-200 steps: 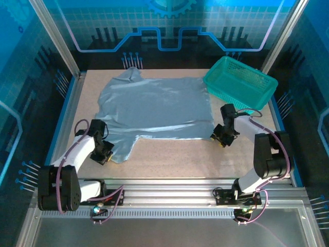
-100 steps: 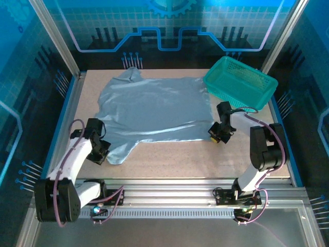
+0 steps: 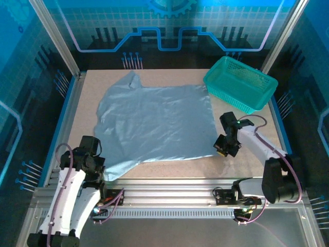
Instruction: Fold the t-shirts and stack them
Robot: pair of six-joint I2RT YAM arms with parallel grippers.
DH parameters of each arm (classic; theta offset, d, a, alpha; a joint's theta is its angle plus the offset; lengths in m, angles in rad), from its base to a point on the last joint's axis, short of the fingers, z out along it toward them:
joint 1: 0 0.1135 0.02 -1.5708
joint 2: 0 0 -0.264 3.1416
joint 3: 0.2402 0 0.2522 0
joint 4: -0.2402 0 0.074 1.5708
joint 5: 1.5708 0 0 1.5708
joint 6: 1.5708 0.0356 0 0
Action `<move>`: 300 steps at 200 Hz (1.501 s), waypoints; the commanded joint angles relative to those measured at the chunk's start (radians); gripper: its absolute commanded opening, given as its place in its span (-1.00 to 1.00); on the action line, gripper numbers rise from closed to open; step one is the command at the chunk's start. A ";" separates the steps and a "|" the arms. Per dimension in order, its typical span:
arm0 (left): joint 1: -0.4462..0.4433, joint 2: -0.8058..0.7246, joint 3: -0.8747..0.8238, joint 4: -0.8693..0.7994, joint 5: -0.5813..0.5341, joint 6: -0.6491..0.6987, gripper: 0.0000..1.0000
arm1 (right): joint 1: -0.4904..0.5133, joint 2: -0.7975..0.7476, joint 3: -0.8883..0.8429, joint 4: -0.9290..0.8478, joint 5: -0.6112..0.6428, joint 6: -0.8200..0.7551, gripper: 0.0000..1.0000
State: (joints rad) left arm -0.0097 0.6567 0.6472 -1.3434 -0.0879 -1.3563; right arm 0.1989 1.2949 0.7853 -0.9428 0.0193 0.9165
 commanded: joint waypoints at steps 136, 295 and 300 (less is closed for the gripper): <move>-0.030 0.640 0.499 0.420 -0.054 0.412 -1.00 | -0.037 0.175 0.278 -0.085 0.049 -0.002 -1.00; 0.039 0.911 0.685 0.442 -0.137 0.551 -1.00 | -0.078 0.467 0.526 -0.058 0.073 -0.031 -1.00; 0.042 0.911 0.685 0.442 -0.137 0.550 -1.00 | -0.078 0.472 0.529 -0.056 0.073 -0.031 -1.00</move>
State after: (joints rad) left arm 0.0143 1.5551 1.3010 -0.8963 -0.1883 -0.8322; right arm 0.1364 1.7351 1.2770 -0.9932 0.0647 0.8898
